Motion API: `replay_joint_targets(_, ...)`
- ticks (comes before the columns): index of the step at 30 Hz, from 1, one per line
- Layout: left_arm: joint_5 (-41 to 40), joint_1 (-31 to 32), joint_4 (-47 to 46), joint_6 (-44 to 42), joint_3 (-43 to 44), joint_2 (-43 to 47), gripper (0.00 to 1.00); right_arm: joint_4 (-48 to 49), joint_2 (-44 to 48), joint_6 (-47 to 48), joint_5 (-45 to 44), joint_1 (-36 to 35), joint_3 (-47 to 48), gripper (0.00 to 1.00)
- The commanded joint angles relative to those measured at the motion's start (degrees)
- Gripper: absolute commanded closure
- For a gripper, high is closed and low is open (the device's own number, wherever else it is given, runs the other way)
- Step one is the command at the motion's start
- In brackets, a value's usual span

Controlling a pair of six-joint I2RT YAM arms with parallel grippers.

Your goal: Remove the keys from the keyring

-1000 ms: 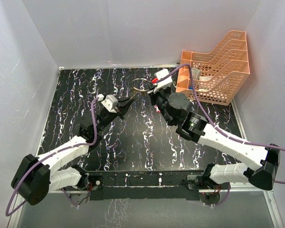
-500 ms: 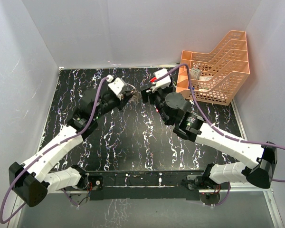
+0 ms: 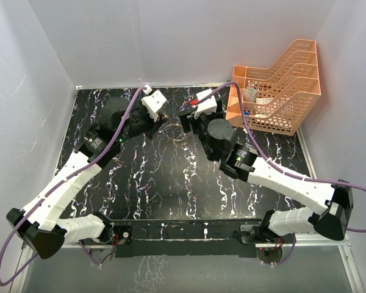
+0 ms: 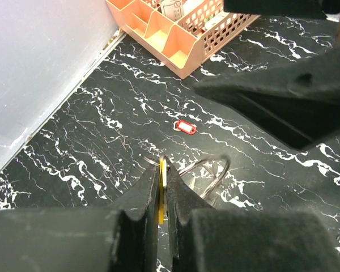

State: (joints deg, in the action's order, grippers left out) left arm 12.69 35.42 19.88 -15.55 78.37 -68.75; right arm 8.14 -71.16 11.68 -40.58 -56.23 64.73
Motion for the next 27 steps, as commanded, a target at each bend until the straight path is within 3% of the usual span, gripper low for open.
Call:
replay_joint_targets(1, 3.3, 0.2, 7.2, -0.6, 6.1, -2.8, 1.00, 4.8, 6.5, -2.0, 5.1, 0.0, -4.1, 0.33)
replay_joint_targets(5, 9.2, 0.3, 4.9, 0.1, 5.5, -0.8, 1.00, 7.3, 14.1, -5.6, 13.4, 0.0, -11.7, 0.38)
replay_joint_targets(12, 15.9, 0.3, -1.5, 2.9, 3.6, 2.9, 1.00, 31.4, 25.2, -9.1, 21.8, 0.0, -31.5, 0.38)
replay_joint_targets(19, 20.3, 0.3, -4.8, 6.7, 3.8, 2.5, 1.00, 41.3, 18.3, -7.1, 24.8, 0.0, -32.0, 0.41)
replay_joint_targets(27, 20.6, 0.3, -5.0, 7.1, 3.8, 1.8, 1.00, 42.8, 13.4, -5.5, 27.0, -0.1, -27.9, 0.46)
